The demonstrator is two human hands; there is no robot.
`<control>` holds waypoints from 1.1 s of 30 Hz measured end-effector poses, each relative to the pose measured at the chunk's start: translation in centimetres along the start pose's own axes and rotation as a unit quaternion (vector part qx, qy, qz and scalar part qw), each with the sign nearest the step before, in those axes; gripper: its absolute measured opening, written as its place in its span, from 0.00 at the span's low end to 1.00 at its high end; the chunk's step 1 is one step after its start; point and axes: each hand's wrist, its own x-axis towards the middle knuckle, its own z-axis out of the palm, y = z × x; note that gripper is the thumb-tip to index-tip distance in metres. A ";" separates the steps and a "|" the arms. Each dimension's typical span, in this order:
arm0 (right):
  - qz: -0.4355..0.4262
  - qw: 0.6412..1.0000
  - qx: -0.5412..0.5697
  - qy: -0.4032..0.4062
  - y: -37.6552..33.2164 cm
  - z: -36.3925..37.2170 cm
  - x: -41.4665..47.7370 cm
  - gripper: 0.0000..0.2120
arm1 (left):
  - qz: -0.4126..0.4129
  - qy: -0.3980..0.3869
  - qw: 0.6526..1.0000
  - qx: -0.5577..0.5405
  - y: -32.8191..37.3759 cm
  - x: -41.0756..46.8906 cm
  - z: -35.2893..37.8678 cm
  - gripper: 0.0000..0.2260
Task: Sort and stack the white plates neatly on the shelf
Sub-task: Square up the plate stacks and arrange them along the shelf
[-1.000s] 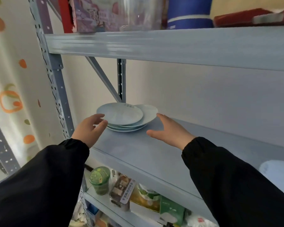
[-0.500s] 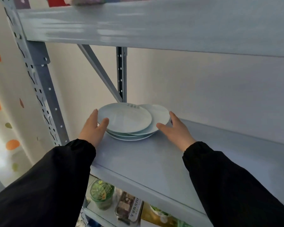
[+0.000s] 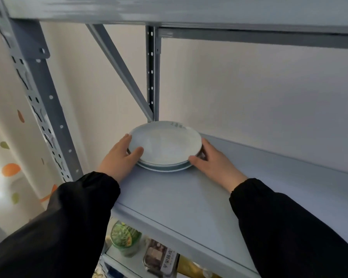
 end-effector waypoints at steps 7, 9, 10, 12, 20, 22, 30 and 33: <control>-0.036 0.999 -0.010 0.013 0.0 0.2 -0.3 0.38 | 0.013 -0.019 0.998 -0.062 0.6 -0.4 -0.4 0.16; -0.032 0.999 -0.002 0.006 0.0 0.2 -0.3 0.41 | 0.018 -0.014 0.997 -0.068 0.6 -0.5 -0.5 0.11; -0.030 1.000 0.006 0.004 0.0 0.2 -0.4 0.43 | 0.021 -0.008 0.997 -0.071 0.8 -0.7 -0.6 0.10; -0.018 0.999 0.030 0.004 0.0 0.0 -0.6 0.43 | 0.029 0.011 0.997 -0.077 1.0 -0.9 -0.6 0.11; -0.029 0.998 0.056 -0.002 -0.2 -0.2 -0.9 0.43 | 0.019 -0.003 0.997 -0.080 1.0 -0.8 -0.5 0.19; -0.026 0.998 0.056 0.002 0.0 -0.2 -0.8 0.45 | 0.011 -0.006 0.996 -0.091 0.8 -0.7 -0.7 0.24; -0.022 0.999 0.050 0.001 0.2 -1.0 -0.9 0.48 | 0.066 -0.053 0.995 -0.047 0.3 -0.3 -0.6 0.38; -0.008 0.998 0.066 0.006 0.6 -1.5 -0.8 0.48 | 0.053 -0.063 0.996 -0.034 -0.1 0.0 -0.2 0.45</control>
